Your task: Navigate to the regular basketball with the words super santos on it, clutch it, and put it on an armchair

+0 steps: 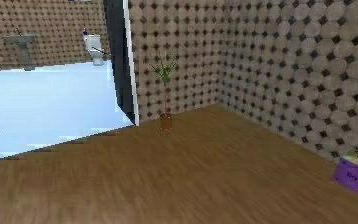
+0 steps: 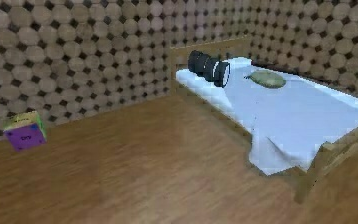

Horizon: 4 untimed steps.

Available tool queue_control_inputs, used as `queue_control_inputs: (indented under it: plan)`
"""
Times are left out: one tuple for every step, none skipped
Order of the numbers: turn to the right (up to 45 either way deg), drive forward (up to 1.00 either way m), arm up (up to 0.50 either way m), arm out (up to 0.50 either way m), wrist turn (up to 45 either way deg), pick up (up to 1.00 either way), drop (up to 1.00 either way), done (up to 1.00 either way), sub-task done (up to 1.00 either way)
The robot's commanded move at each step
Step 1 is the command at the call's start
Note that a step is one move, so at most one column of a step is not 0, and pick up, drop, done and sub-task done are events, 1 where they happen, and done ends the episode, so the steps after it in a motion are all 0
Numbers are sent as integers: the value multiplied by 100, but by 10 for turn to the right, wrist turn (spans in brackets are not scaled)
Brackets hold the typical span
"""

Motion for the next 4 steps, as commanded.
queue_control_inputs:
  plan:
    - [0, 20, 0, 0, 0, 0, 0, 0, 0]
    - [-300, 0, 0, 0, 0, 0, 0, 0, 0]
    - [0, 100, 0, 0, 0, 0, 0, 0, 0]
    - [0, 100, 0, 0, 0, 0, 0, 0, 0]
